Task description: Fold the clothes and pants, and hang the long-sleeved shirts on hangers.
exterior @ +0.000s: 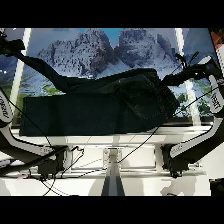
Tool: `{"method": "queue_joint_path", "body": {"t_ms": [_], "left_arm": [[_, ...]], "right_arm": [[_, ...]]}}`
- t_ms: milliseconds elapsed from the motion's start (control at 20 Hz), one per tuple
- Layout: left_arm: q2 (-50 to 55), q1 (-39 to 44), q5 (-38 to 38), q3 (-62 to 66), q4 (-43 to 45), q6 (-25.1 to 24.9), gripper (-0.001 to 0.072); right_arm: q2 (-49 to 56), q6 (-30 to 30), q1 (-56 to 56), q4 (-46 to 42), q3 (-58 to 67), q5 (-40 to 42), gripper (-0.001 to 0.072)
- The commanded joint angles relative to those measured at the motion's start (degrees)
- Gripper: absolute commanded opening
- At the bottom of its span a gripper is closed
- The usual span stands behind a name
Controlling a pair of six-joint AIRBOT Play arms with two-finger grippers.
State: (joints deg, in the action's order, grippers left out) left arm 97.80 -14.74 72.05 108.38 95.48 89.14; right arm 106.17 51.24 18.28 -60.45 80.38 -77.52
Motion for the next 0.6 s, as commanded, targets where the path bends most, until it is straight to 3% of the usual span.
{"method": "queue_joint_path", "body": {"t_ms": [0,150,250,350,450,550], "left_arm": [[0.2,0.0,0.1,0.0,-0.2,0.0,0.0026],[0.2,0.1,0.2,0.0,-0.2,0.0,0.0026],[0.2,0.1,0.7,0.0,-0.2,0.0,0.0025],[0.2,0.1,0.9,0.0,-0.2,0.0,0.0026],[0.2,0.1,1.3,0.0,-0.2,0.0,0.0025],[0.2,0.1,1.4,0.0,-0.2,0.0,0.0026]], "right_arm": [[0.2,1.9,-1.7,-1.9,0.0,-7.1,0.0613],[0.3,1.9,-1.9,4.2,-0.3,-9.6,0.0545],[0.3,1.4,-2.9,4.3,-0.3,-9.4,0.0544],[0.3,0.0,-4.3,5.2,-0.3,-5.7,0.0367],[0.2,0.1,-5.7,5.1,-0.2,0.9,0.0068],[-0.1,0.2,-6.0,4.3,0.7,5.2,0.0046]]}}
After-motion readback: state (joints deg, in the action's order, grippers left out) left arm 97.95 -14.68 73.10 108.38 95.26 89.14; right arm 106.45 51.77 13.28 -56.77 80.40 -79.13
